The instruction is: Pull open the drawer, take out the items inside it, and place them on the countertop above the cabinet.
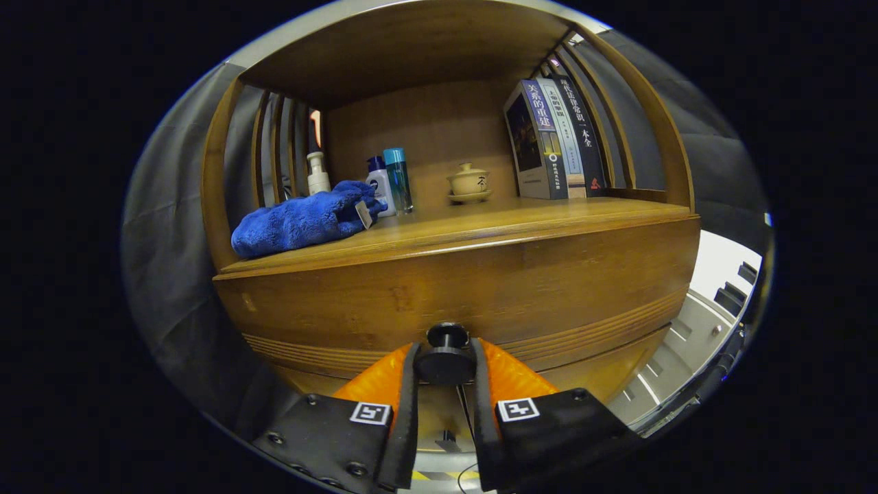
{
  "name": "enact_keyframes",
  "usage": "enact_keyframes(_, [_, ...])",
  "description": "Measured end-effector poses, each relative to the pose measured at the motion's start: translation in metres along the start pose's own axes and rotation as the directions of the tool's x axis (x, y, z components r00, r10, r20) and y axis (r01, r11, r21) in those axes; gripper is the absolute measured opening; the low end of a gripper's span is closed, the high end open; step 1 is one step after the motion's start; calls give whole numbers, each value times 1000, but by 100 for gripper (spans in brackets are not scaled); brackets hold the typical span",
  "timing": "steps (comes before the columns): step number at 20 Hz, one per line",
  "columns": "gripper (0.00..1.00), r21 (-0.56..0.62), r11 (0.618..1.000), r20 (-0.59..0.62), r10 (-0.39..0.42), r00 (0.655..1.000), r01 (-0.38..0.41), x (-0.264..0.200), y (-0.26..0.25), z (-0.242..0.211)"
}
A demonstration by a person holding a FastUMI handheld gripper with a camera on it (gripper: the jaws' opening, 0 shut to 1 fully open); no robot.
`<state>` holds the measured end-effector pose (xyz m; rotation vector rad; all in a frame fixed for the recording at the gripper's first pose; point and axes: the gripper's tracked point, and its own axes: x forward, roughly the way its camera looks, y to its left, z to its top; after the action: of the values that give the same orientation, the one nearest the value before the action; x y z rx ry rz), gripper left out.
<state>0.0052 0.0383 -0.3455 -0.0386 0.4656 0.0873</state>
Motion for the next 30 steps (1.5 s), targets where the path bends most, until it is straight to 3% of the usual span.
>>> enact_keyframes(15, [43, 15, 995, -48, -98, 994, 99, -96, 1, -26])
enact_keyframes(30, [43, 0, 993, -95, -117, 989, 118, -156, 6, -52])
